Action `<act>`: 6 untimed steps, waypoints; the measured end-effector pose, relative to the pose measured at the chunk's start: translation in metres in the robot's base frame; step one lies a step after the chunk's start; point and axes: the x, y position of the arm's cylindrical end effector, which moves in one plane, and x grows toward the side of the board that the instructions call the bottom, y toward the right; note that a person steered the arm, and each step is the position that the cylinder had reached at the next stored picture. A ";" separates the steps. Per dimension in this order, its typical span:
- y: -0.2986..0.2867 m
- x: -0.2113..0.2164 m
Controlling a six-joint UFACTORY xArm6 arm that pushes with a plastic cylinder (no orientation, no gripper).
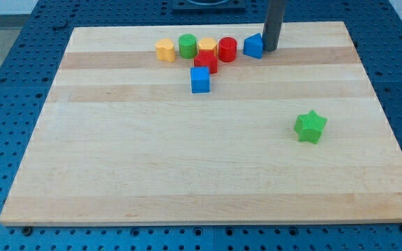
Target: Nudge green star a bit down
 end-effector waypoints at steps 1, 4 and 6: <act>-0.009 0.005; 0.034 0.048; 0.074 0.119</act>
